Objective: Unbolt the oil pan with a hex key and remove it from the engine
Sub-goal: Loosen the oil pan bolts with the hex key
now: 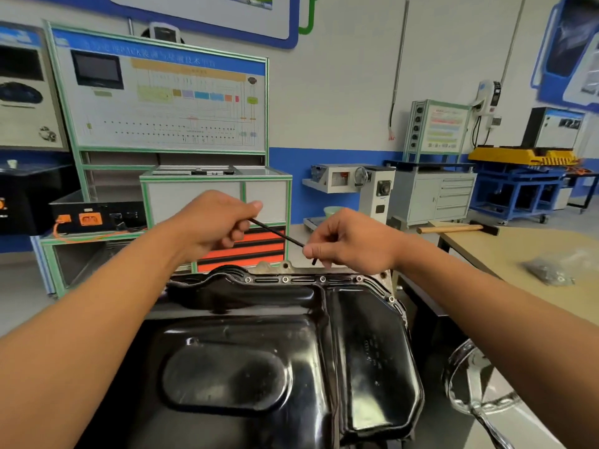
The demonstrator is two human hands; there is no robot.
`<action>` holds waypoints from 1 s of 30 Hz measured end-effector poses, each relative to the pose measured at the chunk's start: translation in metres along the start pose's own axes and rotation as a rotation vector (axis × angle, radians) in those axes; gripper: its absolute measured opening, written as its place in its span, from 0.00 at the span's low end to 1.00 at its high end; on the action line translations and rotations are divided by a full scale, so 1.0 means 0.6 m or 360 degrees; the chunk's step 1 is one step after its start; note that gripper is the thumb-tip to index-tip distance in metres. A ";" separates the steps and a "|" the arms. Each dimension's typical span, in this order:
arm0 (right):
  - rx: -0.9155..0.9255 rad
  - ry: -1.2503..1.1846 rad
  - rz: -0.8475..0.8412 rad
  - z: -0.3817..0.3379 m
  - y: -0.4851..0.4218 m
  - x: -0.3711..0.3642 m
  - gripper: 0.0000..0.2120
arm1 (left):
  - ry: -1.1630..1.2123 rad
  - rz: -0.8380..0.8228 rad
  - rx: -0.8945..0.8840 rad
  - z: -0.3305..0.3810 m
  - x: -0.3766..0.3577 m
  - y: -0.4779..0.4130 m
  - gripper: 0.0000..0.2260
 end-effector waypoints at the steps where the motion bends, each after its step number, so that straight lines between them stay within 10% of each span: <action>1: -0.0006 -0.0040 -0.0054 -0.002 -0.003 -0.011 0.14 | 0.0112 0.0045 0.0013 0.013 0.000 -0.013 0.08; 30: -0.0370 -0.0768 -0.0077 0.054 -0.034 -0.098 0.15 | -0.0209 -0.0176 -0.0378 0.022 -0.109 -0.079 0.12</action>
Point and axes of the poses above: each hand's wrist, its own y-axis away from the middle knuckle, its own x-axis out of the back of the hand, z = x × y, the point moved 7 cm from there along -y, towards the middle knuckle, and after that the axes turned 1 degree about -x, right-handed, at the moved point
